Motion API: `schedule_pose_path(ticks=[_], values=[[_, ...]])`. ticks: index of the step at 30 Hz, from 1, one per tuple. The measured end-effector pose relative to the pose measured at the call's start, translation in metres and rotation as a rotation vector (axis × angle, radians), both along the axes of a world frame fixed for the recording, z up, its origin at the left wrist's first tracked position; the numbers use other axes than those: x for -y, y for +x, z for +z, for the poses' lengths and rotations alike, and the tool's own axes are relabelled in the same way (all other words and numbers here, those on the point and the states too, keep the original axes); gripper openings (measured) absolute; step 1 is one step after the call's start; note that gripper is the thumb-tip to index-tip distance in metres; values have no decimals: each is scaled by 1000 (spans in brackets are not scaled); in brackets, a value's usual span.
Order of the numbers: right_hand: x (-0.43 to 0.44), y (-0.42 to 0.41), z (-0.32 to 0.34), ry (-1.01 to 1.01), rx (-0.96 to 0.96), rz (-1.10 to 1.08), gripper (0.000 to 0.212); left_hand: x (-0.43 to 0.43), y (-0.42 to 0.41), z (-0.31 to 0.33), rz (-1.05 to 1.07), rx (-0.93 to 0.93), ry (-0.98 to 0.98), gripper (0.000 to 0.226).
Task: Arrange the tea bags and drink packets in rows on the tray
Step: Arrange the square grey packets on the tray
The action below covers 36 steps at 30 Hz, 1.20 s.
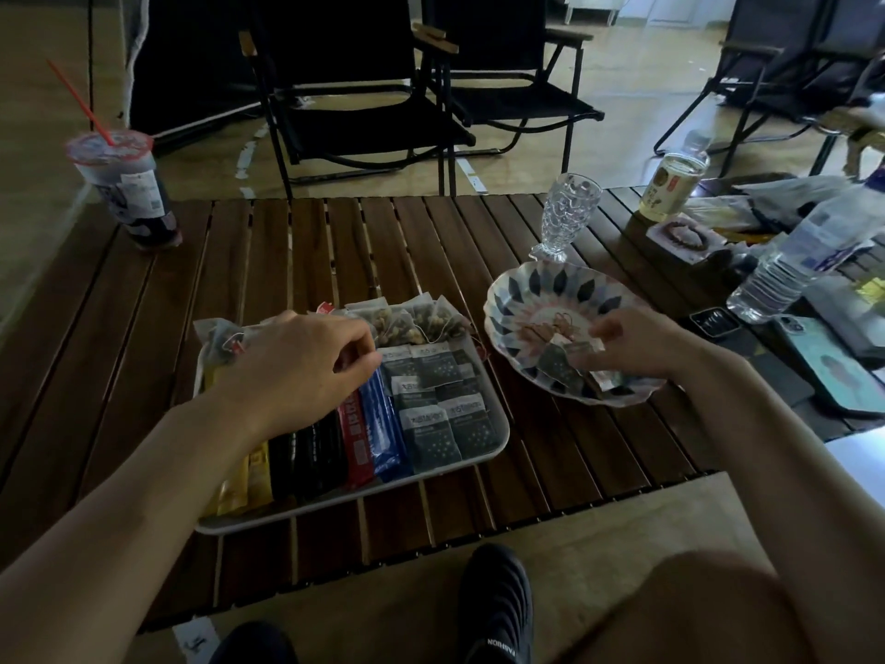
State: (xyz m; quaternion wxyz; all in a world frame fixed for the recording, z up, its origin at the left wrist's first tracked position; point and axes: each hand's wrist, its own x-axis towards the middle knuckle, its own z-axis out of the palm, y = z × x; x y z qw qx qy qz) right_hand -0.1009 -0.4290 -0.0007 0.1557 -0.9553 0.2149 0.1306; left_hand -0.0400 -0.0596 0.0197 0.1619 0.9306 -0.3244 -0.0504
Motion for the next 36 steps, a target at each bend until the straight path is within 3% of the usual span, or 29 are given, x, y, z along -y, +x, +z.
schedule_pose_path(ticks=[5,9,15,19,24,30,36], values=[[3,3,-8,23,-38,-40,82,6,0,-3,-6,-11,10,23],[3,6,-8,12,-42,-58,58,6,1,-5,10,-11,24,23],[3,9,-8,76,-71,-146,71,4,1,-5,9,-43,36,24],[2,6,-3,21,-53,-86,50,3,1,-4,19,-46,30,25],[-12,1,14,101,30,10,24,-1,-1,-1,27,-45,28,25],[-41,5,13,55,-12,33,46,-9,-2,1,49,-39,18,27],[-42,8,12,76,-44,0,49,-14,-1,1,51,-16,21,22]])
